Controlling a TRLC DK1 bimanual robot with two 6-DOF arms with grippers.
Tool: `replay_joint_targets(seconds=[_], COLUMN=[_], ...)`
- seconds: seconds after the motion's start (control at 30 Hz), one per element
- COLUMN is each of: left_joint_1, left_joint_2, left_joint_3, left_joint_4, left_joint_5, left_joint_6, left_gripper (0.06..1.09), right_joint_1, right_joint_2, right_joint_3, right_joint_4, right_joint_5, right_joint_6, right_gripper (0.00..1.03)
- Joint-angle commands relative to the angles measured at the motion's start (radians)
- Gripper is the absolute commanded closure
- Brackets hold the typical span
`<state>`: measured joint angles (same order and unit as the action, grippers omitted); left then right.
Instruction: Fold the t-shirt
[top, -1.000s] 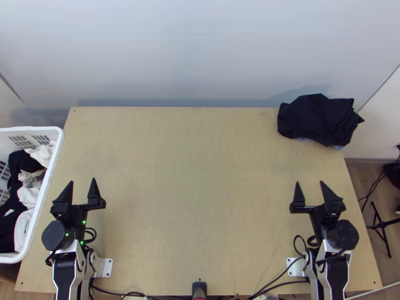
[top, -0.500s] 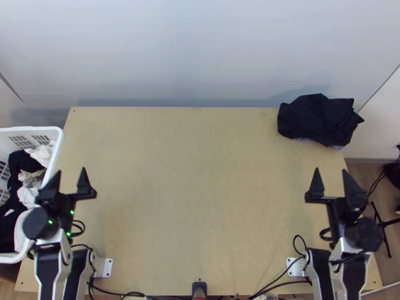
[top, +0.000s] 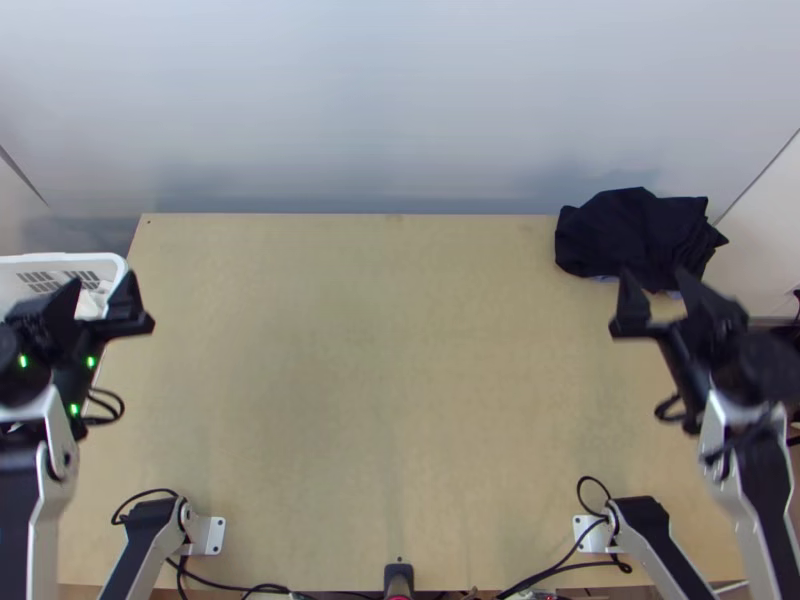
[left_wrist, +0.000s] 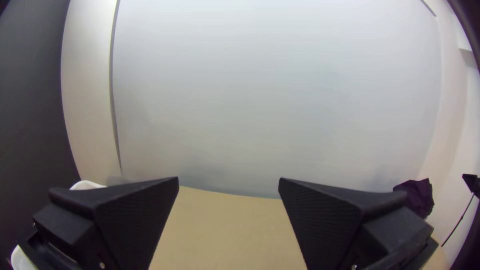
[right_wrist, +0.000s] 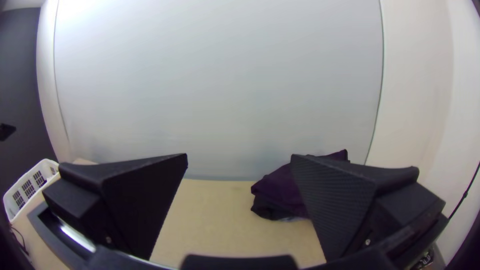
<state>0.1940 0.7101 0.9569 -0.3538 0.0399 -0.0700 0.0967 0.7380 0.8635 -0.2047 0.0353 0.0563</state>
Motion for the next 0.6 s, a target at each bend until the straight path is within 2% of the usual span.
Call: replay_joint_targets(seconds=[0.0, 0.13, 0.27, 0.57], left_joint_1=[-0.048, -0.057, -0.084, -0.094], left_joint_2=[0.264, 0.456, 0.558, 0.641], left_joint_3=[0.241, 0.405, 0.482, 0.549], left_joint_4=[-0.088, -0.155, -0.154, -0.226], left_joint_5=[-0.005, -0.052, -0.133, -0.141], left_joint_6=[-0.065, -0.068, -0.037, 0.041], left_gripper=[0.11, 0.11, 0.11, 0.11], right_joint_1=[0.060, 0.057, 0.063, 0.064], right_joint_2=[0.357, 0.512, 0.583, 0.627], right_joint_3=[0.336, 0.491, 0.519, 0.519], right_joint_4=[-0.110, -0.153, -0.156, -0.153], right_joint_5=[0.058, 0.060, 0.060, 0.061], right_joint_6=[0.000, -0.004, -0.024, -0.024], right_gripper=[0.07, 0.07, 0.07, 0.07])
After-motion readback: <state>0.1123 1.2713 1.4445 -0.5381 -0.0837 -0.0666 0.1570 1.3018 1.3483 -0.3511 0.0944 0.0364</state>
